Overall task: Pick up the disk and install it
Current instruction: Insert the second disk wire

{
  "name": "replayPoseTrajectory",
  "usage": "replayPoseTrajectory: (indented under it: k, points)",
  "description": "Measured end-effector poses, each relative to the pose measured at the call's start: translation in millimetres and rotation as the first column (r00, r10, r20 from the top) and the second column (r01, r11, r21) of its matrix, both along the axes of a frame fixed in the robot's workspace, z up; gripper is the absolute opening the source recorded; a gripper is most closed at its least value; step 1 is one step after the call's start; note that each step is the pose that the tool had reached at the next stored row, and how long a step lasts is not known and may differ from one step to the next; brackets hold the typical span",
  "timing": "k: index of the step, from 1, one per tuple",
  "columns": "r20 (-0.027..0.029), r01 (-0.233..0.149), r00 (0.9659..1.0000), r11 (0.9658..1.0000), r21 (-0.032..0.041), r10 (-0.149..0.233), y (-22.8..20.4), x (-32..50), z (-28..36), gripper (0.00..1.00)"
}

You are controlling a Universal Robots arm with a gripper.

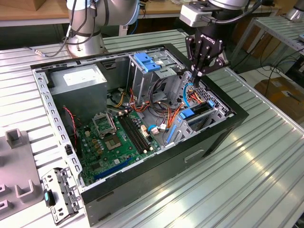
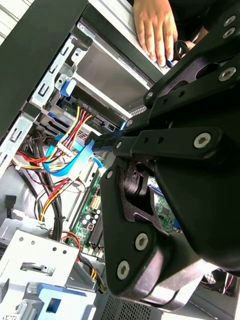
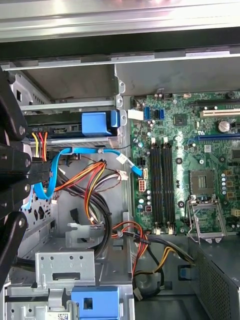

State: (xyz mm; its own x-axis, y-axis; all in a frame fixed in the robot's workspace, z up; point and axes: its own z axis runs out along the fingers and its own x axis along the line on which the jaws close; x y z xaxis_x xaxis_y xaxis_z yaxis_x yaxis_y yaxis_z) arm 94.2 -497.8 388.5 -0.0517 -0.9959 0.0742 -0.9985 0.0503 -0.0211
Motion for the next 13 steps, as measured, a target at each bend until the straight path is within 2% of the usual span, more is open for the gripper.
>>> replayPoseTrajectory:
  k: [13]
  points:
    - [0.0,0.0,1.0,1.0,0.0001,0.0,1.8,0.0,-0.1,0.11]
